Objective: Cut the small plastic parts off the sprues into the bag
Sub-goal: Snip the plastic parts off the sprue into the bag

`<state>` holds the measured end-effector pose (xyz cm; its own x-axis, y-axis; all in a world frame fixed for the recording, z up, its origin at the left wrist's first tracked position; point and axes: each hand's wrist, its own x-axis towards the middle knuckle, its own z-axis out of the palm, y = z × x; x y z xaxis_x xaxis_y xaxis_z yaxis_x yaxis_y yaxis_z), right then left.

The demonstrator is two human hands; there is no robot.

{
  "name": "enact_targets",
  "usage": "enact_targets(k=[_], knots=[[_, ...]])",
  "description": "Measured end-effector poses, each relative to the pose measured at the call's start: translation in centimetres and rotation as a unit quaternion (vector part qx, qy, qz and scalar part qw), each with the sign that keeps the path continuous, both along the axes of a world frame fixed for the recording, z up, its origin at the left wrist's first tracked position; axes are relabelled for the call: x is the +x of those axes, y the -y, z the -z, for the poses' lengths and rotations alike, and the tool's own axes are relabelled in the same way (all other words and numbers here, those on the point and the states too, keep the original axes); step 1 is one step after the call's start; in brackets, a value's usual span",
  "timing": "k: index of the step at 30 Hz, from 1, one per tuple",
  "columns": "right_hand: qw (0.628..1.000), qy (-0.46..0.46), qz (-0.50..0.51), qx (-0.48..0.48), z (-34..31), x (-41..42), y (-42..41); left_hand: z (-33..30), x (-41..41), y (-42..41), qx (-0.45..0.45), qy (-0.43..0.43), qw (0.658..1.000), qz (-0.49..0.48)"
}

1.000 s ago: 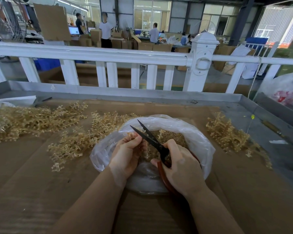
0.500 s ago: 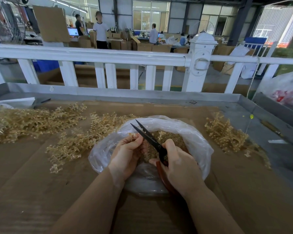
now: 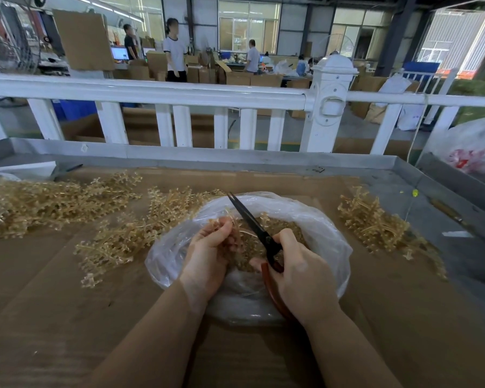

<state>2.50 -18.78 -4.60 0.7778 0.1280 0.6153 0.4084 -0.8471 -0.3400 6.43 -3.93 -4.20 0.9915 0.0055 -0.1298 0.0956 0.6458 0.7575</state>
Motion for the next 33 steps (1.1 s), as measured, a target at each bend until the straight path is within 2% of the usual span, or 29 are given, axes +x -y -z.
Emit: enact_targets(k=[4,10,17,33], knots=[[1.000,-0.004,0.001,0.009,0.18,0.07,0.00,0.28,0.45,0.10,-0.038,-0.028,0.998,-0.044],[1.000,-0.005,-0.018,0.000,0.01,-0.12,0.09,0.33,0.29,0.26,-0.045,0.020,0.996,-0.072],[1.000,-0.015,0.004,-0.013,0.21,-0.03,-0.03,0.27,-0.14,0.12,-0.020,0.046,0.999,-0.020],[0.999,-0.002,0.014,0.036,0.47,0.21,0.18,0.84,0.20,0.07,-0.012,0.078,0.996,-0.039]])
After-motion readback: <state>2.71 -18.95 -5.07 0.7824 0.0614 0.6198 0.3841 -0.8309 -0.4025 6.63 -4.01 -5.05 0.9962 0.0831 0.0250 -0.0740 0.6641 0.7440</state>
